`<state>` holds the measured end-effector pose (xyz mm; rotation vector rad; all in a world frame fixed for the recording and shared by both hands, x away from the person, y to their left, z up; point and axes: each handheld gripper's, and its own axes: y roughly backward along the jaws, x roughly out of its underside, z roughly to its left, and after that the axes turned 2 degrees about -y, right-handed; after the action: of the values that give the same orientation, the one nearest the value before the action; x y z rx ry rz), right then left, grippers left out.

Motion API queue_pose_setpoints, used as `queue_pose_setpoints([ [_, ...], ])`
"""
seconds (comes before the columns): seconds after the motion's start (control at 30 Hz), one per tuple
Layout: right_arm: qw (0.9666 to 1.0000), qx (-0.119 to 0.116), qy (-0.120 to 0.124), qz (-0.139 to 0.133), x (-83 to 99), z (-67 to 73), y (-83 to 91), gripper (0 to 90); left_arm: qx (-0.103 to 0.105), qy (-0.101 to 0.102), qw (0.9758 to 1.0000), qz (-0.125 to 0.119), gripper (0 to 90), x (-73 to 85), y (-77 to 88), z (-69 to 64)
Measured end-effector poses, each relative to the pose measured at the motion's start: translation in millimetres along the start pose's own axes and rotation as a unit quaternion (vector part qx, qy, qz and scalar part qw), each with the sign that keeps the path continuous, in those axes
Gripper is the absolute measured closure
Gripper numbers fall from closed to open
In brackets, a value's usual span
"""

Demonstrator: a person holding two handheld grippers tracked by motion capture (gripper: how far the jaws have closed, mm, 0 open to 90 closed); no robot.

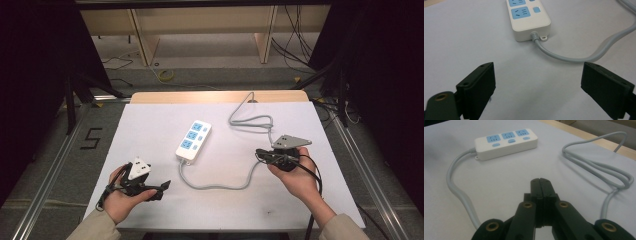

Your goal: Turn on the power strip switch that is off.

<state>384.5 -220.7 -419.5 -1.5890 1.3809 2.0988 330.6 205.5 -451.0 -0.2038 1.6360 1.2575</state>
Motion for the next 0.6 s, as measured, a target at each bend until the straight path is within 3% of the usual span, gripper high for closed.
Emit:
queue_pose_setpoints([
  [0.6, 0.9999, -0.009, 0.002, 0.005, -13.0, 3.4, -18.6, 90.0, -0.001, -0.003, 1.0, 0.0, 12.5, 0.0, -0.1, -0.3],
])
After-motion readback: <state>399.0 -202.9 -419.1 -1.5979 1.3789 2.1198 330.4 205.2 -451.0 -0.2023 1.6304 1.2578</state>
